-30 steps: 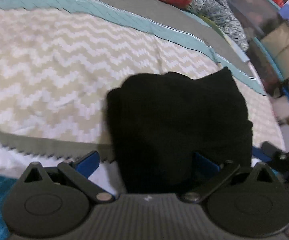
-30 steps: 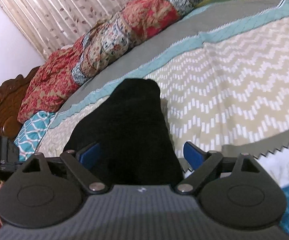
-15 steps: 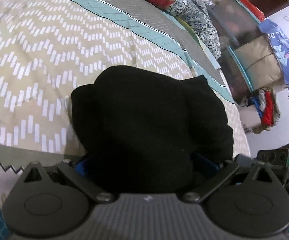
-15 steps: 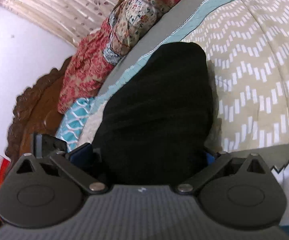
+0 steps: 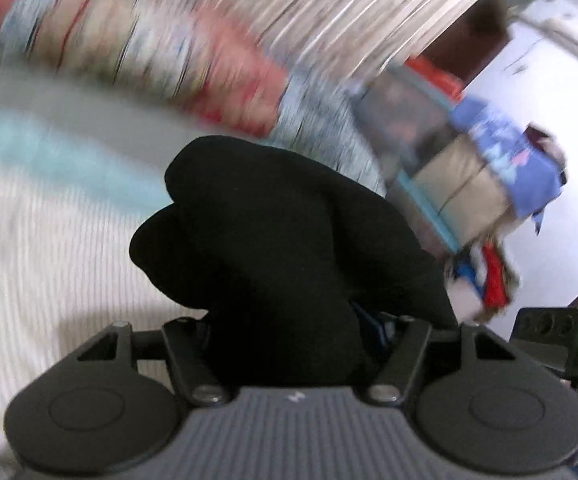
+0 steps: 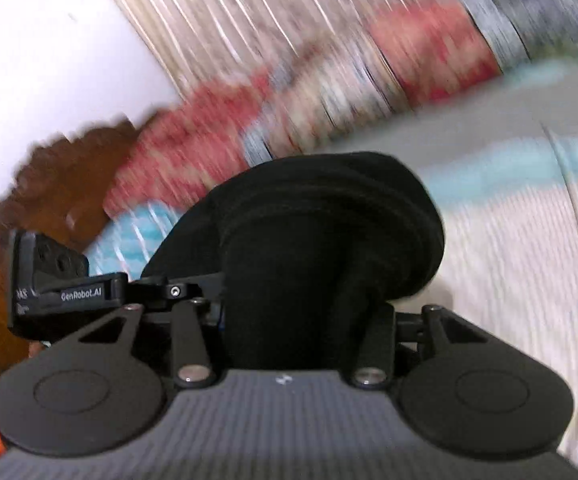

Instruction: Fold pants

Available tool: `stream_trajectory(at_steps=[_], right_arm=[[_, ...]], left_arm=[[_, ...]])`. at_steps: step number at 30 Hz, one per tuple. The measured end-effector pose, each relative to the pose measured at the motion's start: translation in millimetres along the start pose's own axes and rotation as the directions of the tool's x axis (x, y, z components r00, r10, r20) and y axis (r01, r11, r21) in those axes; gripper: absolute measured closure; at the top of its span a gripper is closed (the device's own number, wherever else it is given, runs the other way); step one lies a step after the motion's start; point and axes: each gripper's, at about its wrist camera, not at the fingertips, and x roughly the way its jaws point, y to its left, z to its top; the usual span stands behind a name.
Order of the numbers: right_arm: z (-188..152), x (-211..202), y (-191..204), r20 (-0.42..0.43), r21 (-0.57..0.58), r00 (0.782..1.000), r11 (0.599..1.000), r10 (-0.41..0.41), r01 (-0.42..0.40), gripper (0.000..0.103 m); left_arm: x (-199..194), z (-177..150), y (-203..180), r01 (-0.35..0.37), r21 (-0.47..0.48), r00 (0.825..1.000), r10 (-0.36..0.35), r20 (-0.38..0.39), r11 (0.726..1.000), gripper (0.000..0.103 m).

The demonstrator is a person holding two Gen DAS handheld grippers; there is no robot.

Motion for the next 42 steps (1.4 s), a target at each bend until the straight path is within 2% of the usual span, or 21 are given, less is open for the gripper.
stream_trajectory(at_steps=[4,7,9,11,14,15,16,17,18,20,22,24,26,29,31,34,35,36,38,39,42], right_arm=[[50.2,33.8,3.7,0.141,-0.118,0.989,0.993,0.033,-0.017,0.054],[74.4,75.7,-17.8,0.182,-0.090,0.983,0.996,0.016,0.000,0.054],[80.5,105.1,-34.7,0.193,-0.090,0.981,0.995,-0.016,0.034,0.054],[79.3,132.7,-57.1,0.173,-0.055,0.984,0.997,-0.048,0.058,0.054],[66.5,168.0,-85.1,0.111,-0.005,0.988,0.995,-0.103,0.105,0.054],[61.5,179.4,-93.7,0.077,0.003,0.989,0.992,-0.129,0.129,0.054],[52.6,189.4,-102.2,0.034,0.013,0.987,0.988,-0.155,0.154,0.051],[44.4,199.9,-110.3,-0.012,0.025,0.984,0.983,-0.180,0.180,0.049],[35.9,205.2,-117.6,-0.033,0.033,0.979,0.978,-0.203,0.204,0.038],[32.8,198.2,-121.5,-0.015,0.078,0.981,0.978,-0.194,0.194,0.031],[36.4,183.0,-115.2,-0.030,0.094,0.979,0.975,-0.201,0.203,0.023],[33.8,156.9,-106.1,-0.018,0.103,0.974,0.968,-0.227,0.228,0.021],[25.3,121.0,-91.5,0.007,0.116,0.969,0.963,-0.246,0.244,0.017],[3.3,70.1,-66.5,0.018,0.115,0.967,0.962,-0.252,0.249,0.016],[-14.6,41.9,-48.2,0.025,0.120,0.963,0.957,-0.268,0.263,0.014],[-40.5,4.0,-17.8,0.031,0.120,0.955,0.950,-0.295,0.289,0.011],[-50.7,-10.9,-6.5,0.033,0.115,0.951,0.947,-0.307,0.301,0.010],[-51.4,-5.8,2.6,0.033,0.111,0.947,0.943,-0.320,0.314,0.010],[-65.4,-16.7,19.5,0.017,0.110,0.940,0.935,-0.341,0.337,0.009],[-62.2,-3.1,22.7,0.007,0.109,0.938,0.933,-0.345,0.343,0.009],[-77.2,-11.3,40.3,-0.006,0.099,0.937,0.932,-0.349,0.348,0.008]], left_arm=[[18.4,75.0,-6.3,-0.106,0.162,0.989,0.087,0.116,0.981,0.039],[53.7,116.7,16.9,-0.174,0.167,0.981,0.156,0.115,0.970,0.039],[84.8,132.6,37.7,-0.215,0.161,0.974,0.200,0.104,0.963,0.039],[110.3,135.9,58.3,-0.249,0.164,0.968,0.238,0.083,0.955,0.039],[149.1,130.5,100.8,-0.293,0.120,0.956,0.294,0.006,0.949,0.036],[161.8,124.1,114.7,-0.320,0.098,0.945,0.324,-0.029,0.942,0.035],[175.6,117.0,128.6,-0.360,0.073,0.928,0.365,-0.074,0.930,0.034],[183.5,110.8,138.0,-0.395,0.054,0.912,0.399,-0.097,0.917,0.023],[185.4,106.1,144.1,-0.414,0.028,0.905,0.415,-0.090,0.910,0.015],[174.8,102.5,141.9,-0.423,-0.017,0.905,0.422,-0.062,0.906,0.011],[152.8,102.8,131.2,-0.442,-0.043,0.897,0.440,-0.045,0.896,0.011],[124.5,98.0,119.7,-0.462,-0.077,0.886,0.463,-0.007,0.883,0.008],[94.8,87.8,99.8,-0.518,-0.068,0.855,0.519,0.005,0.853,0.005],[54.1,51.9,60.3,-0.648,0.015,0.761,0.648,0.012,0.761,0.002],[36.4,28.5,40.0,-0.684,0.045,0.727,0.686,-0.029,0.728,0.002],[14.6,-9.1,10.4,-0.703,0.079,0.701,0.707,-0.090,0.707,0.000],[8.3,-22.0,1.3,-0.711,0.099,0.688,0.718,-0.109,0.696,0.000],[1.0,-35.8,-9.1,-0.718,0.118,0.675,0.728,-0.122,0.686,0.000],[-9.8,-52.3,-24.4,-0.722,0.136,0.665,0.734,-0.134,0.679,0.000],[-15.5,-60.2,-31.0,-0.723,0.140,0.662,0.736,-0.140,0.677,0.000],[-34.0,-81.3,-49.8,-0.723,0.155,0.657,0.739,-0.146,0.673,0.000]])
